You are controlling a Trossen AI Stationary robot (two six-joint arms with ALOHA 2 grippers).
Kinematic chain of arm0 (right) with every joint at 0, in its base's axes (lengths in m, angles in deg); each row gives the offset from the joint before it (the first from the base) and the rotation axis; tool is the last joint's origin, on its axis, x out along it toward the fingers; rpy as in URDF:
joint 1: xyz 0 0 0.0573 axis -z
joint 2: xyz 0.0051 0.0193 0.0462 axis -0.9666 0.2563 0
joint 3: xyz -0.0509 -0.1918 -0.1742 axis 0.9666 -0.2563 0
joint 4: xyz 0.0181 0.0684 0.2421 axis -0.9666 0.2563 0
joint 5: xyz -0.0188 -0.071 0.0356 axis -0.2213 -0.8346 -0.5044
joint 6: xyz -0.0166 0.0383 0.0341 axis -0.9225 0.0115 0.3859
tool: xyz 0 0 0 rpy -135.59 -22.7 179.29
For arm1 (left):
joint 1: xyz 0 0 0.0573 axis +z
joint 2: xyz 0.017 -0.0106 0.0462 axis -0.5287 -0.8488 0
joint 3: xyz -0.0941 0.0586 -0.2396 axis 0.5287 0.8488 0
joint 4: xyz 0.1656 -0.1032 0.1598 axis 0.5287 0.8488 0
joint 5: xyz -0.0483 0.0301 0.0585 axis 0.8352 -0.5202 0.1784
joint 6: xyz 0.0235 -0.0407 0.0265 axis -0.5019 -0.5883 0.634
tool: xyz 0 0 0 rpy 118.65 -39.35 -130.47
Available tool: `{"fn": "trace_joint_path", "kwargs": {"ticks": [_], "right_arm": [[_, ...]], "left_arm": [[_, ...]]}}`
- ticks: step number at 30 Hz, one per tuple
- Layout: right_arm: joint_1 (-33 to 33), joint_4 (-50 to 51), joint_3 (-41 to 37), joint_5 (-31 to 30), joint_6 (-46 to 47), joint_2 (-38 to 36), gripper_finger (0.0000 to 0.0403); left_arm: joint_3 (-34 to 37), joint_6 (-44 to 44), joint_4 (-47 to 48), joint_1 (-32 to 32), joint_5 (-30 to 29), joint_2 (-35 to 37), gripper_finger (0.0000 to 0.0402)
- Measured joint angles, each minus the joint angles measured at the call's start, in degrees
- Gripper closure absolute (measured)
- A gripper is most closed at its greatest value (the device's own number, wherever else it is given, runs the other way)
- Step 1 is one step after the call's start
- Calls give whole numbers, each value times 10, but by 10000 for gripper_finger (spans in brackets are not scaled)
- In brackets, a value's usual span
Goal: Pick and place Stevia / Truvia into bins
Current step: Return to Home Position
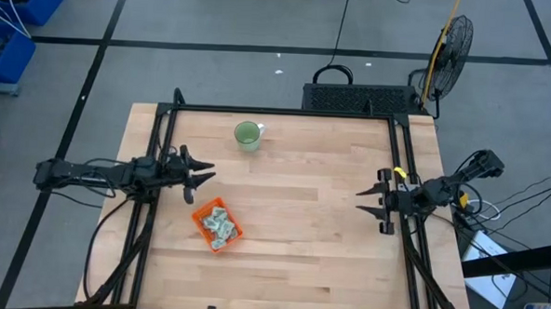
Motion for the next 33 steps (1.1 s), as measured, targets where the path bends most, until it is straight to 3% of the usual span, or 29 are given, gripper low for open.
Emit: {"fn": "trace_joint_path", "kwargs": {"ticks": [5,13,18,22,25,33], "right_arm": [[0,10,0,0,60,1,259],[0,75,0,1,119,1,259],[0,80,-3,79,128,1,259],[0,20,-35,138,124,1,259],[0,-12,-59,135,126,0,259],[0,53,-60,135,141,1,259]], "left_arm": [[0,-16,64,0,-18,-1,266],[-1,-11,66,0,-19,-13,266],[-1,19,65,0,-20,-13,266],[-1,39,65,0,-20,-13,266],[-1,19,65,0,-20,-13,266],[-1,16,64,0,-20,-13,266]]}}
